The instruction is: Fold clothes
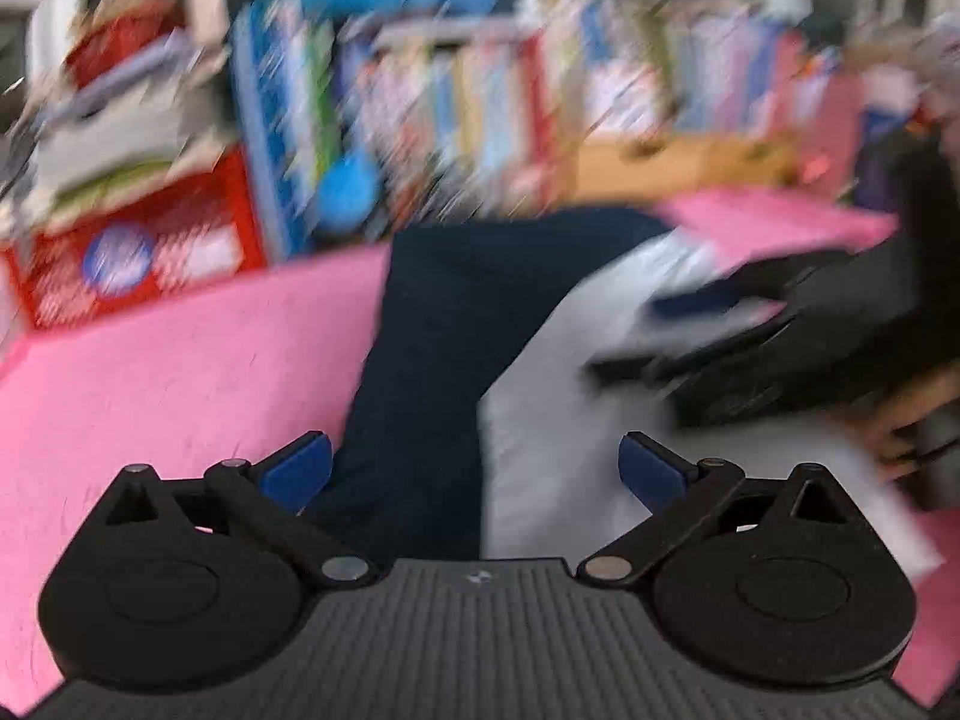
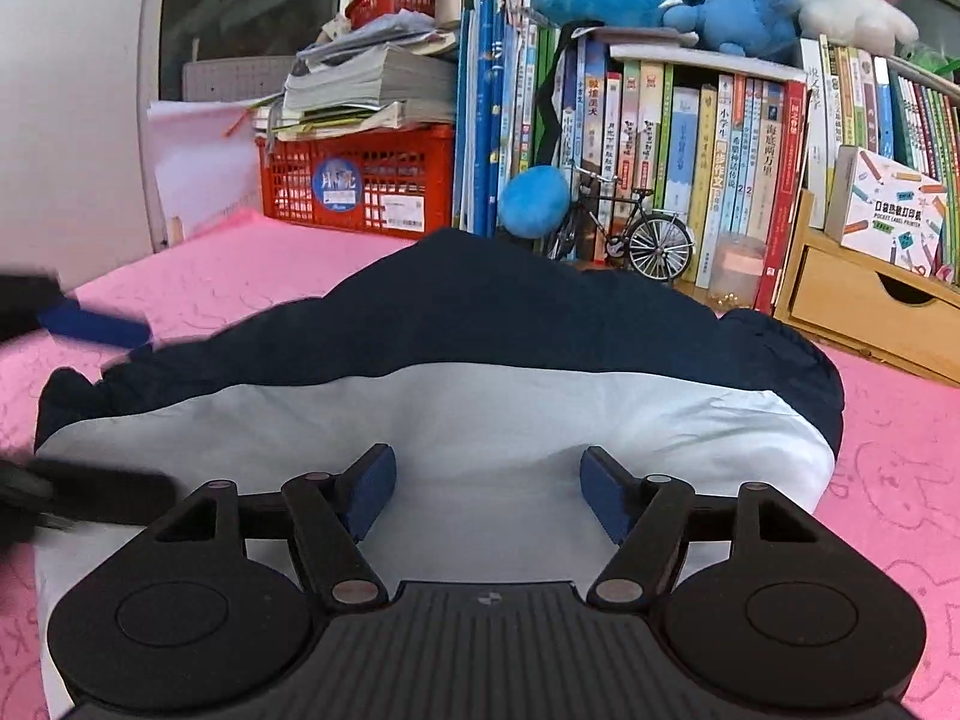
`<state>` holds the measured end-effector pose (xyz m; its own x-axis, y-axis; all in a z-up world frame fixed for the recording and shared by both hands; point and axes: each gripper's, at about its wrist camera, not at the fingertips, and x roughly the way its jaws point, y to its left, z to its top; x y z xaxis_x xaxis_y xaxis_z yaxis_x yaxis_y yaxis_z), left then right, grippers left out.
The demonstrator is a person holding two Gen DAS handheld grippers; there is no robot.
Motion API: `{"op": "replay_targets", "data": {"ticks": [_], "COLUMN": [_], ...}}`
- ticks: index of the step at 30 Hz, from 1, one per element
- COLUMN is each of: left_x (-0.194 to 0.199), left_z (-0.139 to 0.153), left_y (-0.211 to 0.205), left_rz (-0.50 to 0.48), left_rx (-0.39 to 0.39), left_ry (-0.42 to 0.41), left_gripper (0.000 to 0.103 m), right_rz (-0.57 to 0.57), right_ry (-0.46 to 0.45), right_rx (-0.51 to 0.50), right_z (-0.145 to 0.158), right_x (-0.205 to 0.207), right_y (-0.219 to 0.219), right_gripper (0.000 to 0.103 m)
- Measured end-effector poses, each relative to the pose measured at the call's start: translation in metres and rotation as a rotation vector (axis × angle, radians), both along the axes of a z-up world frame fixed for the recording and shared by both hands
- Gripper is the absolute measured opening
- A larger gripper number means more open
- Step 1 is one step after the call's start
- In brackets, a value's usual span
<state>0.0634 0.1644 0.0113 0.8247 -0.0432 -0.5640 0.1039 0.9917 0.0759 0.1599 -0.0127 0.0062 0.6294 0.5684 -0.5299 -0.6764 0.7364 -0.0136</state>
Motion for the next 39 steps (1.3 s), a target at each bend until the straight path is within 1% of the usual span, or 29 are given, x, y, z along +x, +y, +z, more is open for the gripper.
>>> {"op": "replay_targets", "data": {"ticks": [2,4,6,8,9,10,12,14,16,18,19,21,22,25,28,31,34,36,37,38,39], "left_x": [-0.002,-0.008,-0.009,-0.009,-0.009,-0.01,-0.01,-0.01,-0.01,-0.01,-0.009,-0.009,-0.008,-0.005,-0.005,-0.005,-0.005,-0.005,-0.005,-0.005,-0.005], "left_z": [-0.009,-0.013,-0.015,-0.016,-0.017,-0.018,-0.019,-0.019,-0.019,-0.019,-0.019,-0.019,-0.019,-0.02,-0.02,-0.021,-0.021,-0.021,-0.021,-0.021,-0.021], "left_y": [0.003,0.005,0.005,0.006,0.006,0.007,0.009,0.011,0.011,0.013,0.015,0.019,0.021,0.027,0.025,0.024,0.023,0.022,0.022,0.021,0.021], "left_rz": [0.006,0.003,0.003,0.001,-0.002,-0.006,-0.009,-0.012,-0.017,-0.018,-0.017,-0.007,-0.003,0.009,0.01,0.008,0.006,0.006,0.006,0.006,0.007], "left_rx": [-0.011,-0.022,-0.029,-0.038,-0.043,-0.051,-0.067,-0.081,-0.083,-0.096,-0.106,-0.133,-0.148,-0.189,-0.182,-0.174,-0.168,-0.164,-0.163,-0.162,-0.16], "left_ry": [0.01,0.005,0.01,0.014,0.014,0.013,0.012,0.01,0.009,0.011,0.012,0.016,0.022,0.037,0.04,0.042,0.041,0.041,0.041,0.041,0.041], "left_gripper": [0.103,0.103,0.103,0.103,0.103,0.103,0.103,0.103,0.103,0.103,0.103,0.103,0.103,0.103,0.103,0.103,0.103,0.103,0.103,0.103,0.103], "right_rz": [-0.014,-0.027,-0.019,0.018,0.029,0.037,0.03,0.04,0.044,0.057,0.058,0.061,0.059,0.043,0.039,0.026,-0.013,-0.028,-0.034,-0.034,-0.026], "right_ry": [-0.002,0.001,0.01,0.006,0.022,0.039,0.085,0.085,0.057,0.075,0.076,0.073,0.037,0.041,0.067,0.049,-0.005,-0.028,-0.032,-0.033,-0.028], "right_rx": [-0.001,0.003,0.028,0.025,0.023,0.024,0.071,0.096,0.061,0.013,-0.032,-0.122,-0.162,-0.182,-0.162,-0.162,-0.168,-0.142,-0.121,-0.099,-0.078], "right_z": [0.0,0.001,0.002,0.007,0.014,0.021,0.039,0.05,0.052,0.043,0.034,0.016,0.009,-0.002,-0.004,-0.003,0.011,0.027,0.034,0.039,0.042], "right_x": [0.0,0.001,0.002,0.002,0.004,0.007,0.018,0.028,0.04,0.057,0.063,0.076,0.079,0.088,0.095,0.09,0.069,0.047,0.034,0.02,0.004], "right_y": [-0.001,-0.002,-0.006,-0.01,-0.01,-0.011,-0.008,0.005,0.03,0.06,0.073,0.1,0.111,0.128,0.128,0.127,0.115,0.096,0.084,0.071,0.057], "right_gripper": [0.082,0.088,0.089,0.085,0.075,0.072,0.069,0.067,0.067,0.067,0.067,0.072,0.077,0.083,0.086,0.086,0.086,0.091,0.098,0.102,0.102]}}
